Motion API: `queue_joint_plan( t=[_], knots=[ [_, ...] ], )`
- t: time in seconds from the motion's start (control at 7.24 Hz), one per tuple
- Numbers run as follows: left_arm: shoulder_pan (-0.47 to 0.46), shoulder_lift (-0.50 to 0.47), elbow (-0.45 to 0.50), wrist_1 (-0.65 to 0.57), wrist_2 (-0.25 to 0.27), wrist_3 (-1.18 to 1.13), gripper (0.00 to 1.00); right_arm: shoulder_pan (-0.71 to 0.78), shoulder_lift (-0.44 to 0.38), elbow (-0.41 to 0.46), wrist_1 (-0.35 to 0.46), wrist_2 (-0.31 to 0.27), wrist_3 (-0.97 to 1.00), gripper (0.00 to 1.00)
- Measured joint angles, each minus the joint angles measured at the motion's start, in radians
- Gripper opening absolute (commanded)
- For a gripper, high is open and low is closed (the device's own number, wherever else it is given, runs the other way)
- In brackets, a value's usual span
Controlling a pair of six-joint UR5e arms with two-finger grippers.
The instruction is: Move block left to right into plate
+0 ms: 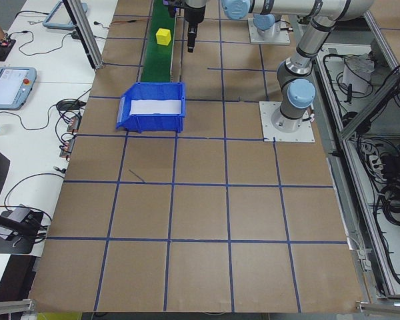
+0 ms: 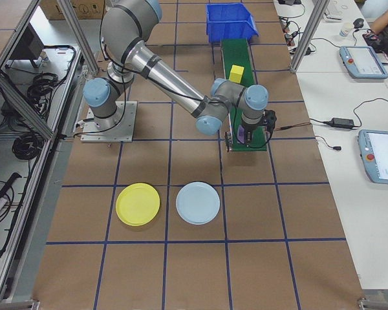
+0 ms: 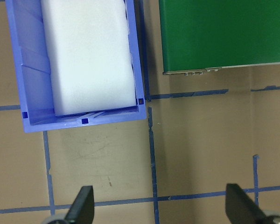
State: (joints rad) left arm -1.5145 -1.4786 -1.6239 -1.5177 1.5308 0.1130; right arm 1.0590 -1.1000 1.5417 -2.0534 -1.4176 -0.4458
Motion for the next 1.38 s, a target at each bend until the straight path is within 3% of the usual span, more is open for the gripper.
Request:
queue_joint_plan(
  t=[0.28,0.69,0.97,1.38],
  knots=[
    [0.0,0.0,0.0,0.002,0.0,0.0,1.0,-0.114,-0.071,0.045,0.009,-0.054,-0.236,0.37],
    [0.0,0.0,-0.001,0.002,0.0,0.0,1.0,-0.382,-0.093,0.104,-0.001,-0.053,-0.586,0.42],
    [-0.002,0.0,0.003,0.001,0.0,0.001,1.0,-0.478,-0.053,0.111,-0.009,-0.051,-0.697,1.0],
    [0.007,0.002,0.011,0.0,0.003,0.007,1.0,-0.506,-0.03,0.136,-0.029,-0.053,-0.704,0.97]
  ],
)
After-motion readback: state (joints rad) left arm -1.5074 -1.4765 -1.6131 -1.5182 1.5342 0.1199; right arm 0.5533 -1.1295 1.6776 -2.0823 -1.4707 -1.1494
